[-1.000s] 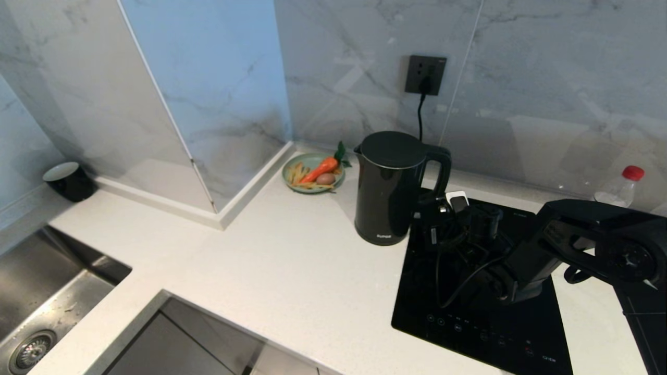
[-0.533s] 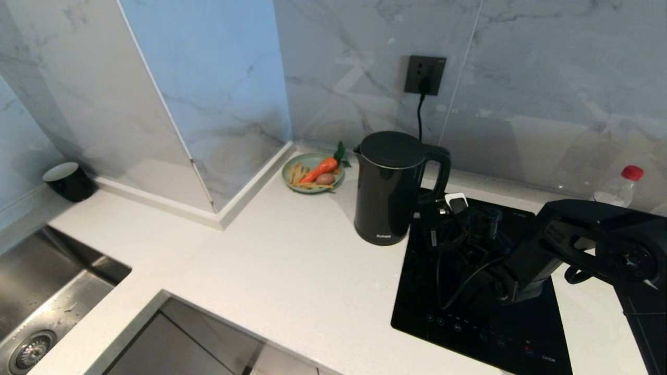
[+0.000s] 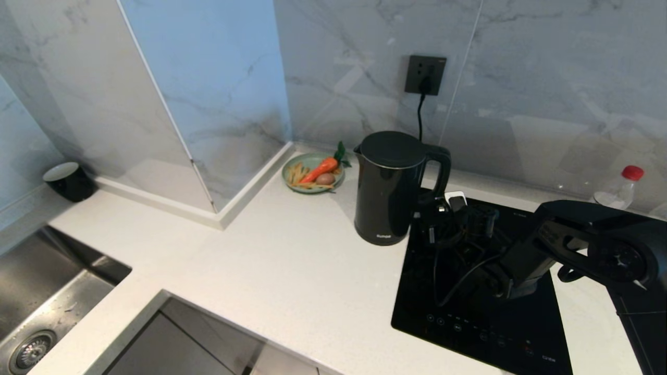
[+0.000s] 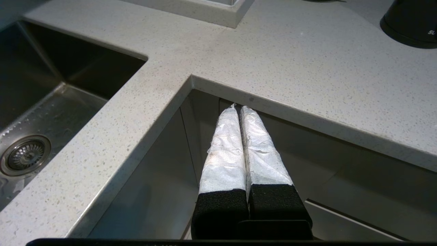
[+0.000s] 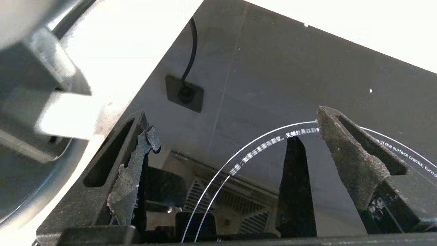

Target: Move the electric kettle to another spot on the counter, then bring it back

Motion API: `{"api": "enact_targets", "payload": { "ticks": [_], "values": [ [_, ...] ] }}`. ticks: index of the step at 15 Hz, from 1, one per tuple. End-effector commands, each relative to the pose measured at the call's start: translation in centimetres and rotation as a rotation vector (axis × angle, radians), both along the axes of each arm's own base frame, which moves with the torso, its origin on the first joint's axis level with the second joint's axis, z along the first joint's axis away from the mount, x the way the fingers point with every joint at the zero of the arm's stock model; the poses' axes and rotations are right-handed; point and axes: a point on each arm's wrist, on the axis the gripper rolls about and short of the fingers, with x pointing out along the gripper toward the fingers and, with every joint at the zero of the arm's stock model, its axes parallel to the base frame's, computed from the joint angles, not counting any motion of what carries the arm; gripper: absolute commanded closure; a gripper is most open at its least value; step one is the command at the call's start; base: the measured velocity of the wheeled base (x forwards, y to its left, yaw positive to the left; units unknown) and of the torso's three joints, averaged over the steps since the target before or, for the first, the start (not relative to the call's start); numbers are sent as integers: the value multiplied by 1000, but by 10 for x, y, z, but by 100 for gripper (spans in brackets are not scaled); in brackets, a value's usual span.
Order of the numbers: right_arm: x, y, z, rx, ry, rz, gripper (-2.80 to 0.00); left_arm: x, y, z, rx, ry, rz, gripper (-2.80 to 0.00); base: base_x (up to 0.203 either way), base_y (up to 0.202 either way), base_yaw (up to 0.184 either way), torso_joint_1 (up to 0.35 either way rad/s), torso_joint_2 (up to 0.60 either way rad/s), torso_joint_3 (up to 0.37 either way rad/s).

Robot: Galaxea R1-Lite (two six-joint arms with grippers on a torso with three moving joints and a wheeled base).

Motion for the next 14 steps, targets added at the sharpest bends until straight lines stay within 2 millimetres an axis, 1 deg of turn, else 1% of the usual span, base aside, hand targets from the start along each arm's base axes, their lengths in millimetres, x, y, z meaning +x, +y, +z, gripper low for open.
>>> {"api": "enact_targets", "payload": {
  "ticks": [1,3,7,9,11,14],
  "values": [
    [1,0,7,9,-26,-3,-280,0,0,0,-2,0,0,0,0,0,0,0,0,0],
    [-4,-1,5,-2,-6,0,-280,0,0,0,0,0,2,0,0,0,0,0,0,0],
    [-15,-3,7,-94,53,6,-280,0,0,0,-2,0,2,0,0,0,0,0,0,0],
    [-19,-5,23,-98,55,3,-280,0,0,0,-1,1,1,0,0,0,0,0,0,0],
    [-20,-11,36,-99,64,-12,-280,0,0,0,-1,0,0,0,0,0,0,0,0,0],
    [-16,-14,39,-91,46,-24,-280,0,0,0,0,2,0,0,0,0,0,0,0,0]
  ]
}}
